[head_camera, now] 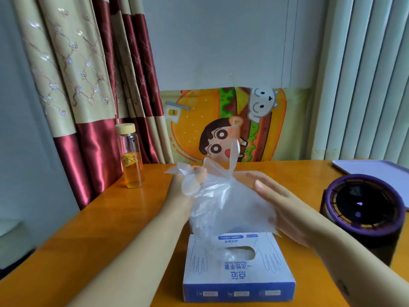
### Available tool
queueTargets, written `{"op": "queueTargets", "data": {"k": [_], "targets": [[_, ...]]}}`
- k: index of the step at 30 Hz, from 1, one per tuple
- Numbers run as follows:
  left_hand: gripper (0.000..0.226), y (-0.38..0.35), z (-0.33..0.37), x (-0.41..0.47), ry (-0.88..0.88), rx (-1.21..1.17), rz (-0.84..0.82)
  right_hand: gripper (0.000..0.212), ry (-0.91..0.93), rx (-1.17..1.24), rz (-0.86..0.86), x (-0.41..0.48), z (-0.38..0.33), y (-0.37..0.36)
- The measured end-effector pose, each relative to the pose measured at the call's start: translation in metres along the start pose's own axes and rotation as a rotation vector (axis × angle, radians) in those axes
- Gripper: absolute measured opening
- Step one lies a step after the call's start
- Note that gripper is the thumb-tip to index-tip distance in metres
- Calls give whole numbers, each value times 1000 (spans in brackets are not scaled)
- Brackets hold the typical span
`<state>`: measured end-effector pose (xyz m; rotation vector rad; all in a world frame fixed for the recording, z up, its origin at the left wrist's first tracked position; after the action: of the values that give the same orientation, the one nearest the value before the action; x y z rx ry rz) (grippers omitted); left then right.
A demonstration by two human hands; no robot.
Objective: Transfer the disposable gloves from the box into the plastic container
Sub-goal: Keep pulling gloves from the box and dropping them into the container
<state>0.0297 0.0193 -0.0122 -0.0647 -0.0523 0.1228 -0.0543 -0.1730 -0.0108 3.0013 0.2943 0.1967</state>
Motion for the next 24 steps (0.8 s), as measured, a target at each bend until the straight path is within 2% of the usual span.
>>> {"op": "queueTargets", "data": {"k": [2, 4, 6, 9, 12, 16, 18, 19, 20, 21, 22, 23, 24], "targets": [[11, -3, 8, -6, 9, -47, -3, 87, 45, -4, -37, -6, 3, 1], [6, -4, 7, -5, 31, -56, 23, 78, 74, -17, -11, -7, 4, 1], [11, -5, 2, -5, 65, -65, 18, 57, 94, -69, 135, -3, 4, -1], [25, -7, 4, -15, 89, -115, -52, 17, 58, 17, 363, 5, 2, -1], [28, 7, 4, -11, 106, -95, -73, 9, 71, 26, 460, 8, 1, 4], [47, 51, 19, 0, -126, -189, 213, 7, 76, -5, 448, 10, 4, 2], [41, 57, 32, -11, -508, 22, 365, 8, 72, -71, 441, 11, 9, -3], [34, 53, 36, -23, -763, 173, 339, 9, 64, -107, 436, 13, 12, -6], [29, 45, 36, -37, -984, 360, 223, 10, 53, -139, 433, 14, 17, -9], [30, 35, 30, -49, -1107, 588, 22, 10, 39, -164, 428, 14, 22, -12], [36, 25, 21, -60, -1124, 842, -189, 11, 28, -184, 425, 15, 26, -14], [43, 17, 7, -65, -1069, 1071, -352, 12, 23, -204, 420, 15, 31, -16], [48, 12, -8, -65, -996, 1225, -447, 14, 27, -224, 414, 14, 35, -17]]}}
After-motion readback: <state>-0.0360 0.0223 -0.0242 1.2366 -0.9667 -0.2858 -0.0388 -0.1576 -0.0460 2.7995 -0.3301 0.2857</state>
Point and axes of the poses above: each hand's wrist, its own x-axis towards the middle knuckle, its own y-axis out of the back of the hand, z = x × y, the point moved 1 cm from there along x, towards the middle knuckle
